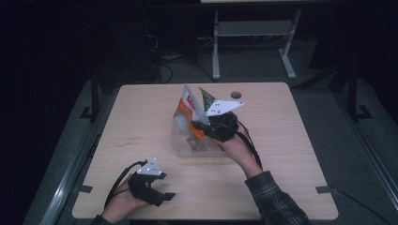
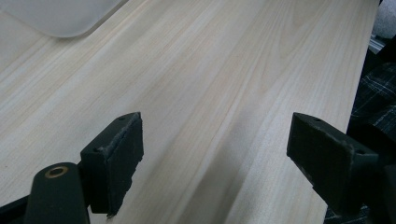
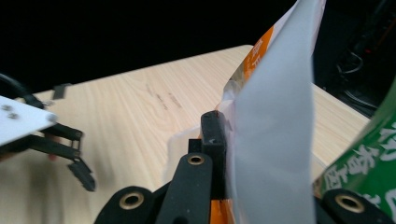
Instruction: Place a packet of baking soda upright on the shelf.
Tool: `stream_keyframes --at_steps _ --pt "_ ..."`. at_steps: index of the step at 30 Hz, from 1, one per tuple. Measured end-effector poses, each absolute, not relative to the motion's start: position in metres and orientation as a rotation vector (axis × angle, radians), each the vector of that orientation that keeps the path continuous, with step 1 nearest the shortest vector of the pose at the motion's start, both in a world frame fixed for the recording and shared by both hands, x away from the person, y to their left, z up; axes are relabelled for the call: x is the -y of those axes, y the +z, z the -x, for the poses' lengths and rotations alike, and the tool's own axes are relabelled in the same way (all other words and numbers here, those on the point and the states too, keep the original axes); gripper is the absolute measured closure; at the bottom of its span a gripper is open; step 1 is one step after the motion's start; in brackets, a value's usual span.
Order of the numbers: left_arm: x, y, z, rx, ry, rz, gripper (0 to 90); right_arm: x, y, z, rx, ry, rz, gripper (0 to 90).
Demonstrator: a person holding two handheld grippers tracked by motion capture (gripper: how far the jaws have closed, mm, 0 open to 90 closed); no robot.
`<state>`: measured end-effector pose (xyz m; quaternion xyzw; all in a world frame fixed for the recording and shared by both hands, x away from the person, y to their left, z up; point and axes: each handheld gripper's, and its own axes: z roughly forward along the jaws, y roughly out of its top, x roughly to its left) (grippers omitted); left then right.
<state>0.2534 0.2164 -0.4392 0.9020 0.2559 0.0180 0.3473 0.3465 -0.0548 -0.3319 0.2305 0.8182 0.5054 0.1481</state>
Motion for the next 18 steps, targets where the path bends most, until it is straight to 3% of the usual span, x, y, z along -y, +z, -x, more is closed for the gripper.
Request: stream_keyframes --at_steps 18 --pt "-0.215 -0.44 -0.253 -0.656 0.035 -2.346 18.3 0.047 -0.354 -0.357 -2.397 1.388 -0.728 90.0"
